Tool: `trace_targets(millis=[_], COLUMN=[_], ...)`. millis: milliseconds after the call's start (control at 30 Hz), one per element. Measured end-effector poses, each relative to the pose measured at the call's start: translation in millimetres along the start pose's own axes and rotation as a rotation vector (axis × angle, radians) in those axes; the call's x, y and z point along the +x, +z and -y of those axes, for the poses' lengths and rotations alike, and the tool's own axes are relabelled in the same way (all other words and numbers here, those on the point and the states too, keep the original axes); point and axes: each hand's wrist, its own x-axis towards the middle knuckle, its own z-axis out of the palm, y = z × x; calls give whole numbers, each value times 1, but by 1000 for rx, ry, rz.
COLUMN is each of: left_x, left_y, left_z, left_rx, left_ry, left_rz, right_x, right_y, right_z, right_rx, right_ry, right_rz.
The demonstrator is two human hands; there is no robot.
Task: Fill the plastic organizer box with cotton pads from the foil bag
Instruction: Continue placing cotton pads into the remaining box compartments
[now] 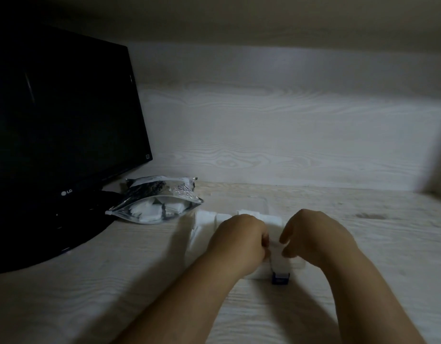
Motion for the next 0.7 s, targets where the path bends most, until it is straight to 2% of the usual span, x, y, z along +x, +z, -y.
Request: trace_targets(millis=[200,333,533,700], left_x=[4,4,2,4], left_y=[-5,-4,-16,-31], left_z=[4,3,12,37], left_rx=[47,57,-258,-295], left_ry=[-23,-14,-48,-135], left_rz=[126,137,-136,-243], right_x=[0,1,-16,-19], right_y=[6,9,-2,3], right_z=[5,5,6,12], right_rx=[-19,-23,43,138], right_ry=[-26,-47,-181,-301], right_rz=[61,67,-117,-157])
